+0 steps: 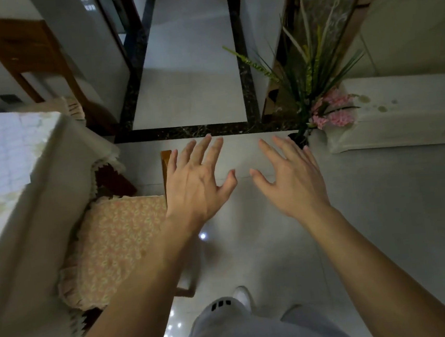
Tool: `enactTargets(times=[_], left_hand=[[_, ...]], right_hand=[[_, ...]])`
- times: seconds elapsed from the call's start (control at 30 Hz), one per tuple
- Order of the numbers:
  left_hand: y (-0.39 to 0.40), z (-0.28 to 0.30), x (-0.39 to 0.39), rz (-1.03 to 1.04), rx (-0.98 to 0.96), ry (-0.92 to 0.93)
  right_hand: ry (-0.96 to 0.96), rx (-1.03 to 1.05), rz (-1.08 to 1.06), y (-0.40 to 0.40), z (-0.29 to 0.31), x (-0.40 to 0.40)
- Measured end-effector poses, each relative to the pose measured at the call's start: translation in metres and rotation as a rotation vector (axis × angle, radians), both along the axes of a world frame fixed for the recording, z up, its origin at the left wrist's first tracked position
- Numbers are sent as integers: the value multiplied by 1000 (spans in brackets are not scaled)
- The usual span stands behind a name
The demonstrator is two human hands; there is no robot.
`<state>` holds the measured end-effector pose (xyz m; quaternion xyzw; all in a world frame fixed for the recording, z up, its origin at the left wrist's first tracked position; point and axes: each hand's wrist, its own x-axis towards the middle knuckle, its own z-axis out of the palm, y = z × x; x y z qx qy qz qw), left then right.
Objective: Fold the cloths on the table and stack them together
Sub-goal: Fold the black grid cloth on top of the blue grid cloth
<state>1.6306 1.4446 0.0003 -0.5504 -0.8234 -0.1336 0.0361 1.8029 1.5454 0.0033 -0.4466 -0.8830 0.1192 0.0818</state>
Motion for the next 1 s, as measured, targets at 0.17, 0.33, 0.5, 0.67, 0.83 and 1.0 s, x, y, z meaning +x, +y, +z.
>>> enactTargets(times=[0.17,0.33,0.5,0.67,0.83,1.0], left_hand=[[33,-6,-29,37,-29,7],[72,-13,-49,76,-48,2],[130,-14,-65,116,-53,35],[206,-5,-78,190,-79,50],[292,1,-102,261,-92,52],[358,0,-115,318,-63,38]], right_hand=[[-7,-3,30,35,-3,-29],[-6,-15,73,81,-9,-52],[26,28,120,151,-11,-75],[17,31,173,238,-9,-99],[68,50,213,328,2,-124],[33,67,258,403,8,-142]])
